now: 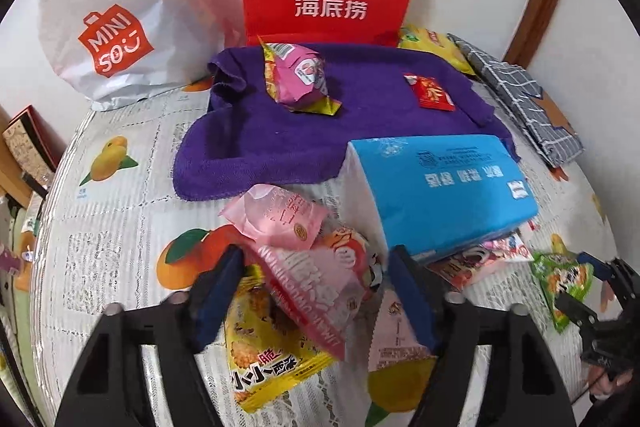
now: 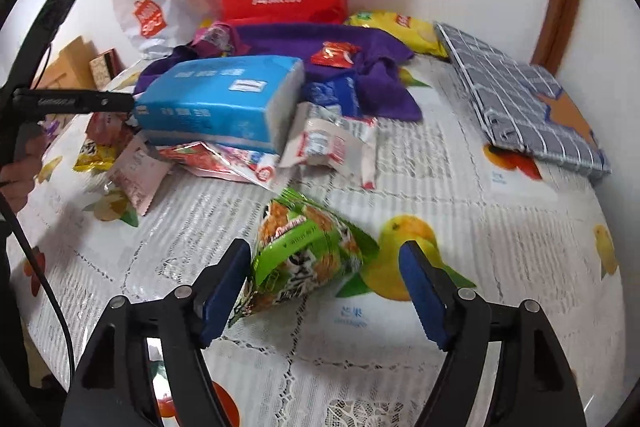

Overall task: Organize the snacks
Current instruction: 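Grasp the pink-and-white wrapper with the left tool while the right tool lifts the green bag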

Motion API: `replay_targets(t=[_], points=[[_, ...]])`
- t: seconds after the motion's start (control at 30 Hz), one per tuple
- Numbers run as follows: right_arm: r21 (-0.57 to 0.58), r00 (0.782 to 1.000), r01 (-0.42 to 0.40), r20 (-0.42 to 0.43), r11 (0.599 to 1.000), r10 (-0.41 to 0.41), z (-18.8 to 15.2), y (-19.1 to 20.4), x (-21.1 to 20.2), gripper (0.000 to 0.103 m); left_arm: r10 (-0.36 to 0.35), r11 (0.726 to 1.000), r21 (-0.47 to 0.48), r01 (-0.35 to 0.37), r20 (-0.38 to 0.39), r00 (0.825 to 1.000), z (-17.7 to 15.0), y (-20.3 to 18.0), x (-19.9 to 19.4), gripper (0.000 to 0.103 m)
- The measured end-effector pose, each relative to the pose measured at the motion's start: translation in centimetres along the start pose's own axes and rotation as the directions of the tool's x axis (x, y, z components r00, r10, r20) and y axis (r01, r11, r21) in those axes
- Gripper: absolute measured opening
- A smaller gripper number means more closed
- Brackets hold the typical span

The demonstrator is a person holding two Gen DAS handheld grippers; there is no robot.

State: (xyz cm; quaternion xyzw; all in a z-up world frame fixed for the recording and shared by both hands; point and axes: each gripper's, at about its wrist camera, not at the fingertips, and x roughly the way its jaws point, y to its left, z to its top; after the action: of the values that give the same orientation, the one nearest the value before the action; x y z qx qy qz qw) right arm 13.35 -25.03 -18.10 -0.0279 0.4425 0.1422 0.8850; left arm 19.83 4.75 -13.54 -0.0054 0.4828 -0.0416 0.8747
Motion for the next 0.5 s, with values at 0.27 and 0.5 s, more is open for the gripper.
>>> replay_targets(t=[0.27,0.5], points=[[0.051,0.998,0.024,-0.061,0.998,-0.021,0.5,1.0,2.5,0.076,-0.054,0.998,-0.024,0.054,-0.004,0.999,-0.9,1.3,-1.5,0.051],[0.067,0.998,0.048,-0.033,0.997,-0.046,0.7,1.4,2.3,0.057,-0.052,0.998,-0.025,0.052,-0.025,0.998,-1.0,0.6,-0.3,0.06]])
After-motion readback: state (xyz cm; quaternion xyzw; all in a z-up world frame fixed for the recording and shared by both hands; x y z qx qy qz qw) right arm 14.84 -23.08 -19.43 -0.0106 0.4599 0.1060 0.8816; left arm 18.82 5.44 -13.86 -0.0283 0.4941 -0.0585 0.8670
